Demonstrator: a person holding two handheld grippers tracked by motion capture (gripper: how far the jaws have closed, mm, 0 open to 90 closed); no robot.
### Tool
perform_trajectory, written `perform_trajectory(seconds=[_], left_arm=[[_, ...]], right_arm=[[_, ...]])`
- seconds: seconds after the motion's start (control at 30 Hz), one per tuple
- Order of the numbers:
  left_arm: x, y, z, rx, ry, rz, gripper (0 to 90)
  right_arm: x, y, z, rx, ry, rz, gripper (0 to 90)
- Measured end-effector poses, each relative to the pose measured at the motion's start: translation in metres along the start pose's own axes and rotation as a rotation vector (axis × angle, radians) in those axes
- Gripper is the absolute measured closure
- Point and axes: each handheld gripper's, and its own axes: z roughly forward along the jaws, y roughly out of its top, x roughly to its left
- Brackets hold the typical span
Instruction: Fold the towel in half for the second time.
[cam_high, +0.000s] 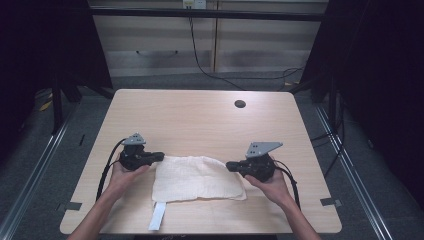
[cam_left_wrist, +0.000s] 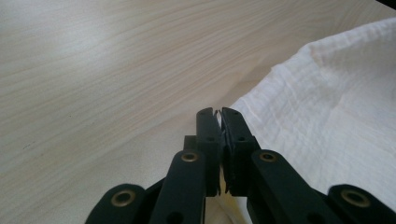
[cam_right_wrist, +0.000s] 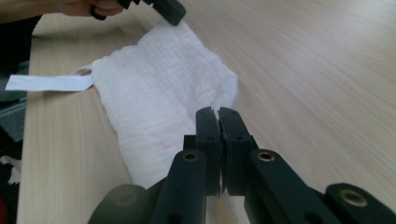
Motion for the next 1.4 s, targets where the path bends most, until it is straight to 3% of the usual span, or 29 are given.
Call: perform_trajectory(seconds=[0.37,0.5,0.7,0.77,0.9,1.0,1.2,1.4], left_arm=[[0.001,-0.001,-0.001,-0.010,0.029,-0.012,86.9],[0.000,-0.001,-0.002,-0.014,0.037,-0.008,86.9],[-0.003,0.001,0.000,-0.022,0.028,0.001,86.9],[-0.004,0.002,-0.001,-0.021,0.029,0.005,86.9],[-0.006,0.004,-0.005,-0.050,0.023,0.000,86.9],[-0.012,0.011,-0.011,-0.079,0.018,0.019,86.9],[-0.030,0.023,-0.018,-0.120,-0.001,0.080,86.8],[-0.051,0.024,-0.024,-0.099,-0.015,0.181,86.8]], right_arm=[[0.023,-0.017,0.008,0.081,0.064,-0.030,87.7],[0.027,-0.028,0.006,0.105,0.077,-0.013,87.7],[0.030,-0.048,0.023,0.212,0.115,0.008,87.7],[0.029,-0.049,0.026,0.219,0.118,0.027,87.8],[0.027,-0.048,0.028,0.233,0.093,0.048,88.1],[0.025,-0.045,0.030,0.243,0.058,0.052,88.2],[0.010,-0.040,0.034,0.251,-0.028,0.082,88.4],[-0.003,-0.037,0.036,0.256,-0.061,0.112,88.5]])
